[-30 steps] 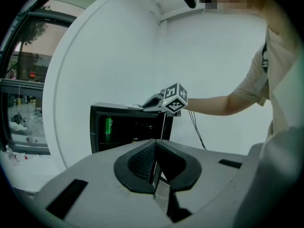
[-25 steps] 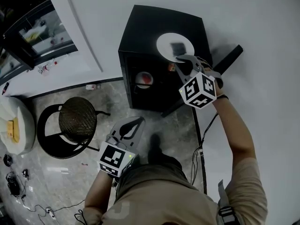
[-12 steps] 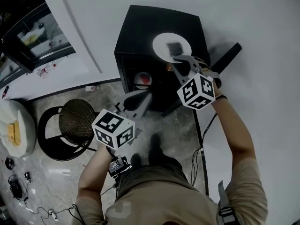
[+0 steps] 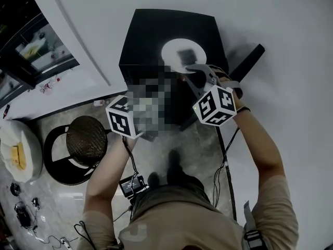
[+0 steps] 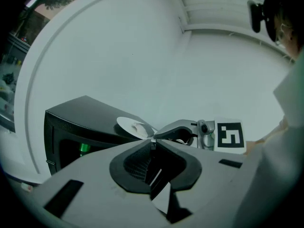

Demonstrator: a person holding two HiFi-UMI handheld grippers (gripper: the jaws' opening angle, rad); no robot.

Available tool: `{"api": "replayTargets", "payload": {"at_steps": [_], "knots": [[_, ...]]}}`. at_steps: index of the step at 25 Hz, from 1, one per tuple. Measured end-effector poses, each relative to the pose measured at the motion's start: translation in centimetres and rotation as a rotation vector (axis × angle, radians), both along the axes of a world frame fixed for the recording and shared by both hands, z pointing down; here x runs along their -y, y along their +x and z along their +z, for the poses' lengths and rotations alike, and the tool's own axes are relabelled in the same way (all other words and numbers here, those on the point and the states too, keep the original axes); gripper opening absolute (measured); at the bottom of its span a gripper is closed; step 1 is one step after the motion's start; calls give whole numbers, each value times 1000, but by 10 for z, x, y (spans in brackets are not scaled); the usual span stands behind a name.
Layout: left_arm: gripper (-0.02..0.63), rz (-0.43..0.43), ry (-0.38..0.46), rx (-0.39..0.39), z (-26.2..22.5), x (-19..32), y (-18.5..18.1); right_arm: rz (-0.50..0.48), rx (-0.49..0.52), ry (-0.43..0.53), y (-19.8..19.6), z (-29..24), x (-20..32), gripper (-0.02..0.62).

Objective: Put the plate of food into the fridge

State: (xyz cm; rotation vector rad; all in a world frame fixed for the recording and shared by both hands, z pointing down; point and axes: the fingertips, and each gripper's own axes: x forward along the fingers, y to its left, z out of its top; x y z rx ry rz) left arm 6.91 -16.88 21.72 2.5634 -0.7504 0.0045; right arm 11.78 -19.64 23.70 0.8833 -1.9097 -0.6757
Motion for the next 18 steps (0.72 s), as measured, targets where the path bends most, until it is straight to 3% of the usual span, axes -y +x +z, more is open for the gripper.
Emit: {"api": "replayTargets", "payload": {"at_steps": [15, 17, 18], "knots": [[16, -11, -44, 6, 6, 11, 5, -22, 7, -7, 0, 0, -1, 55], [109, 0, -75, -26, 6, 12, 6, -24, 8, -8, -1, 0, -2, 55], [125, 8, -95, -45, 5, 14, 7, -25, 8, -8, -2, 0, -2, 55]]}}
